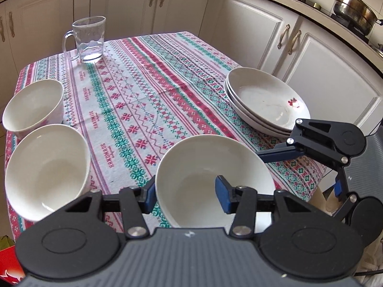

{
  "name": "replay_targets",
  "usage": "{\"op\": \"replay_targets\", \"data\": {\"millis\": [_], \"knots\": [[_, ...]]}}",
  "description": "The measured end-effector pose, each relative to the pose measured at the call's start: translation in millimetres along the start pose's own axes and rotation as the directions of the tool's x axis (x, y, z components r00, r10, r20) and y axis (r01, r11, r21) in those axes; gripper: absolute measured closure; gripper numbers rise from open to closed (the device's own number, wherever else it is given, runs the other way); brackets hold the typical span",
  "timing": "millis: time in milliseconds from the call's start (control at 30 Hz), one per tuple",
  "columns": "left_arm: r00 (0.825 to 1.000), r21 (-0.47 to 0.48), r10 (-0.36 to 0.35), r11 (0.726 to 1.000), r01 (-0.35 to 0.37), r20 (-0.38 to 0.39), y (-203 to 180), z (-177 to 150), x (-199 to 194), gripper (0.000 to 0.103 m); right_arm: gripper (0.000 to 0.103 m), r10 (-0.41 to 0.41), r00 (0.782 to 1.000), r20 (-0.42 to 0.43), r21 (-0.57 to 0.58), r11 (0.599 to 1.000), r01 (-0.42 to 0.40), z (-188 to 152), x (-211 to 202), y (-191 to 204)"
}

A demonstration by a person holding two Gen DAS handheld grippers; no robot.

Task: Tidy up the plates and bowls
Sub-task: 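Lift the held bowl and carry it toward another white bowl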

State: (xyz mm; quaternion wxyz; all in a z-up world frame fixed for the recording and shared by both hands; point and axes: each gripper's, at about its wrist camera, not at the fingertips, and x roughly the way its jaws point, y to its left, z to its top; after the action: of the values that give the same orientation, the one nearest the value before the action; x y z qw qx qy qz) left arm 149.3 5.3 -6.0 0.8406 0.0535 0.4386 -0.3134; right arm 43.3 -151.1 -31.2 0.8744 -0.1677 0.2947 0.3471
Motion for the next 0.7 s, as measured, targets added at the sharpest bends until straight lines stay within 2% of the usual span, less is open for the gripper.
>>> {"op": "replay_targets", "data": {"millis": [333,700], "knots": [[1.0,0.034,-0.004,0.999,0.004,-0.011,-5,13,19,0.055,0.02,-0.031,0.999,-0.009,0.044,0.999,0.032,-9,1,-17],[1.0,0.015,0.021,1.0,-0.021,-0.016,7,9,17,0.055,0.02,-0.01,1.0,-0.01,0.051,0.999,0.011,-4,12,-14]]}}
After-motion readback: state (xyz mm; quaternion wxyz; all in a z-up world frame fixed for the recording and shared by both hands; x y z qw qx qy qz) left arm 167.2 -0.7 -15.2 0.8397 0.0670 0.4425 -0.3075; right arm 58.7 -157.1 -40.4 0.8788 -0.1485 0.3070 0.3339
